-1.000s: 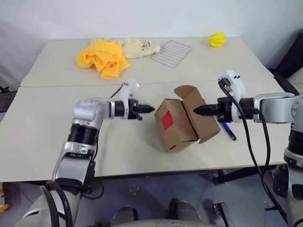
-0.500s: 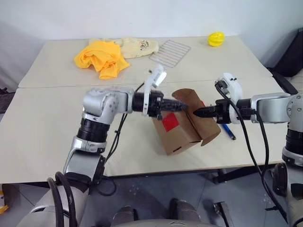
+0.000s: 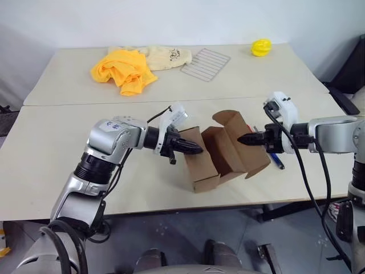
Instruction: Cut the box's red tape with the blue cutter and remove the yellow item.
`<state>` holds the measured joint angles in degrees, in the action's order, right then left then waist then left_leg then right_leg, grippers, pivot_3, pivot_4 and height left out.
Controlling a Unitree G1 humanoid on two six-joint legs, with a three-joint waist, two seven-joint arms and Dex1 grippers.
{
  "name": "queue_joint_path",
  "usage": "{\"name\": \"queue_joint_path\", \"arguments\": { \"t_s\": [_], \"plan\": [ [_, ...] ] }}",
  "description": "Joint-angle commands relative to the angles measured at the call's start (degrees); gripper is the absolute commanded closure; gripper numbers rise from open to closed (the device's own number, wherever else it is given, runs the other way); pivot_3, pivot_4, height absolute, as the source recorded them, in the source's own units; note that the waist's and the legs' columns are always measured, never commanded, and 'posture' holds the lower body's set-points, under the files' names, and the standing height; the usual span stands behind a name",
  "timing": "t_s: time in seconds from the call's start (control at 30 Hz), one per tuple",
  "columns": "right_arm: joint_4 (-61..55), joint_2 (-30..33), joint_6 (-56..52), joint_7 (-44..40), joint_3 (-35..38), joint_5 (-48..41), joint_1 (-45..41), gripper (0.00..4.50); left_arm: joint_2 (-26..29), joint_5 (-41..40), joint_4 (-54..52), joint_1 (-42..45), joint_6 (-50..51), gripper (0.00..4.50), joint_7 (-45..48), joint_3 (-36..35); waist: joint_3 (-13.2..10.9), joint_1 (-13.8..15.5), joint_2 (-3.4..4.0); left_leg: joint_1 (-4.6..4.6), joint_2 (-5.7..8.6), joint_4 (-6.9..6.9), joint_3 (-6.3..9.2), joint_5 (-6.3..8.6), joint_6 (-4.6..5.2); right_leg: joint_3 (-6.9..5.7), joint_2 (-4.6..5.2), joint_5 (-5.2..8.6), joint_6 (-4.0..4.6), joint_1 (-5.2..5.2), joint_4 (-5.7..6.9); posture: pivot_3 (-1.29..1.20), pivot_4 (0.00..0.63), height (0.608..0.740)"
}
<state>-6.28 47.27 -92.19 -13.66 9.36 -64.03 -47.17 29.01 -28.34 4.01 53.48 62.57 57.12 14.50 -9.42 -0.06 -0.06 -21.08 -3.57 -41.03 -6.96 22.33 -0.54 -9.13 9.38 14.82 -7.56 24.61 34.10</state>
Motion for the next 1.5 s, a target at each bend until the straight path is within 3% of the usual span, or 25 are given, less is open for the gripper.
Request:
{"name": "queue_joint_path", "arguments": {
  "t_s": [0.03, 0.2, 0.33, 0.57, 0.93, 1.33, 1.5],
  "plan": [
    [-1.6, 1.9, -0.3, -1.1, 1.6, 0.5, 2.5, 4.44, 2.9, 1.6, -0.8, -2.5, 2.4, 4.5, -1.2, 1.5, 0.0, 0.1, 0.0, 0.0, 0.0, 0.0, 0.01, 0.0, 0.0, 0.0, 0.0, 0.0, 0.0, 0.0, 0.0, 0.0, 0.15, 0.74],
    [-1.3, -0.3, 0.5, -1.4, 1.6, 4.5, 7.1, 4.44, 5.2, 1.9, -0.7, -5.2, 3.4, 4.5, -3.9, -2.3, 0.0, 0.1, 0.0, 0.06, 0.0, -0.04, 0.01, 0.0, 0.0, 0.03, 0.0, 0.0, 0.0, -0.06, 0.05, 0.0, 0.15, 0.74],
    [-0.7, -2.2, 1.1, -2.2, 1.4, 7.1, 8.2, 4.44, 5.9, 3.6, 0.1, -6.7, 1.0, 4.5, -3.8, -0.5, 0.0, 0.6, 0.04, 0.06, 0.0, -0.19, 0.02, 0.0, 0.0, 0.05, 0.01, 0.0, 0.0, -0.11, 0.13, 0.0, 0.15, 0.74],
    [0.4, -4.6, 2.4, -3.3, 1.1, 11.8, 8.9, 4.5, 7.2, 10.0, 2.9, -7.0, -4.6, 3.09, -4.0, 6.5, 0.2, 2.0, 0.26, 0.12, 0.01, -0.36, 0.08, -0.03, 0.06, 0.08, 0.01, -0.09, 0.06, -0.27, 0.17, 0.0, 0.15, 0.74],
    [-0.1, -5.9, 4.8, -5.7, 0.2, 16.9, 10.0, 4.5, 4.3, 17.2, 9.3, -3.9, -12.2, 0.02, -2.5, 11.1, 0.3, 1.7, 0.44, 0.0, 0.05, -0.31, 0.05, -0.07, 0.13, 0.11, 0.0, -0.19, 0.03, -0.16, 0.09, 0.0, 0.15, 0.74],
    [-2.3, -5.9, 4.3, -8.5, -0.2, 19.0, 6.8, 4.5, 2.2, 9.9, 15.4, 4.8, -8.9, 0.02, 1.8, -2.4, 0.2, 1.1, 0.48, -0.16, 0.04, -0.19, -0.02, -0.12, 0.17, 0.11, 0.0, -0.26, 0.06, 0.03, -0.01, 0.0, 0.15, 0.74],
    [-3.8, -5.5, 3.2, -9.7, -1.1, 19.3, 4.6, 4.5, -0.7, 3.4, 16.7, 13.8, -5.6, 0.02, 4.0, -9.7, 0.1, 1.2, 0.45, -0.24, 0.05, -0.12, -0.04, -0.12, 0.17, 0.04, 0.0, -0.27, 0.03, 0.07, -0.15, 0.0, 0.15, 0.74]
  ]
}}
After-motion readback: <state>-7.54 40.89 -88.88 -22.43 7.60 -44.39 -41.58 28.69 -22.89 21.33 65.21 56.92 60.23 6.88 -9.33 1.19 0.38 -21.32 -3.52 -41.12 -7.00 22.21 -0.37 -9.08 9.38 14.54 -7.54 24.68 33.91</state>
